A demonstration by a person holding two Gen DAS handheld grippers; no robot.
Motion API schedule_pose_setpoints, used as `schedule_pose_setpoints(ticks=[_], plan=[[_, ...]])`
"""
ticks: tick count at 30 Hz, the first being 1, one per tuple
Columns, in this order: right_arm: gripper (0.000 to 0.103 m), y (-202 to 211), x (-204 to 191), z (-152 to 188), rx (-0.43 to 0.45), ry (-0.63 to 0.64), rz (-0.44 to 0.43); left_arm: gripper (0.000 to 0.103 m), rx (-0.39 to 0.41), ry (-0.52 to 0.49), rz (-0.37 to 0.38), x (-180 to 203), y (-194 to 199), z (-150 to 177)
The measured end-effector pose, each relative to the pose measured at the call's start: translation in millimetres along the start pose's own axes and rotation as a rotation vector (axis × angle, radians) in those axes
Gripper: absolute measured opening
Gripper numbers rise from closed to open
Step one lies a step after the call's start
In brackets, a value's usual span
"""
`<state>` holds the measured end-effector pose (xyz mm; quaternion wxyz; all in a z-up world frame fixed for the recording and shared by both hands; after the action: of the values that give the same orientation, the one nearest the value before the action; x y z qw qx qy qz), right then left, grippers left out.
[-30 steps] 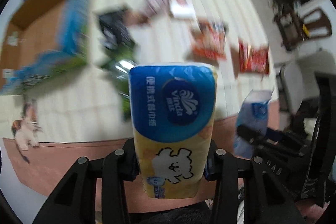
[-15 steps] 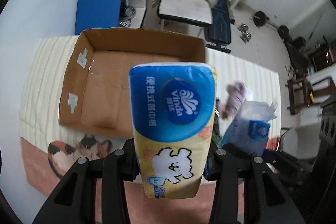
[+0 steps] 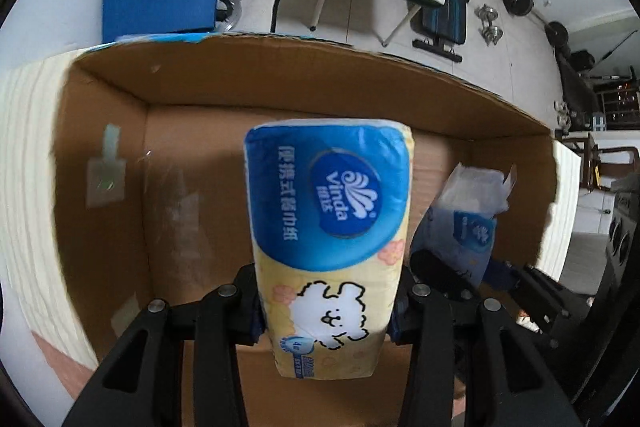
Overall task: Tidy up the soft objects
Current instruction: 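Carry both tissue packs into the cardboard box and open both grippers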
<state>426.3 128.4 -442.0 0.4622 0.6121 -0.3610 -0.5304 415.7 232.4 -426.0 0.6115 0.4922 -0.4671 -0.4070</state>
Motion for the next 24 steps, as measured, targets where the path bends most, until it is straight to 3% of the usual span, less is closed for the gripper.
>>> schedule_pose_setpoints(ticks=[7,9,10,11,13,17,20,24], plan=[[0.049,-28,-1,-27,-0.003,-0.001,0.019,0.043,-0.036,0.010,0.005,6,-12,-16],[0.066,-29,-2,-31,0.007,0.013,0.039,0.045,-0.034,0.008,-0.024,0,-12,-18],[0.085,-30,1,-33,0.009,0.014,0.048,0.057,-0.030,0.005,-0.027,-1,-10,-16],[0.093,-30,1,-33,0.010,0.010,0.051,0.065,-0.026,0.002,-0.046,-3,-9,-15],[0.094,-29,1,-33,0.005,0.004,0.033,0.090,-0.009,0.001,-0.063,-6,-4,-14],[0.094,-24,-2,-31,-0.006,0.028,0.079,0.091,0.005,0.003,-0.072,-14,3,-10],[0.102,-24,-3,-29,-0.012,0.028,0.100,0.100,0.030,-0.002,-0.101,-20,10,-4],[0.103,-8,-6,-14,-0.015,0.030,0.129,0.100,0.055,-0.003,-0.132,-29,18,4]])
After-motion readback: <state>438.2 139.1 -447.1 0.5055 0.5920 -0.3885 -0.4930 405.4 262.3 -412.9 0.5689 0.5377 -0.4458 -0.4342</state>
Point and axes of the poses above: each gripper's, at about its wrist camera, not at the fingertips, and y roughly against the way its jaws point, x to its right, z to its underside, the point moved 6 cm from there along -y, roughly the way its jaws point, and after that the axes turned 3 degrees about -z, right-handed, at the moved point
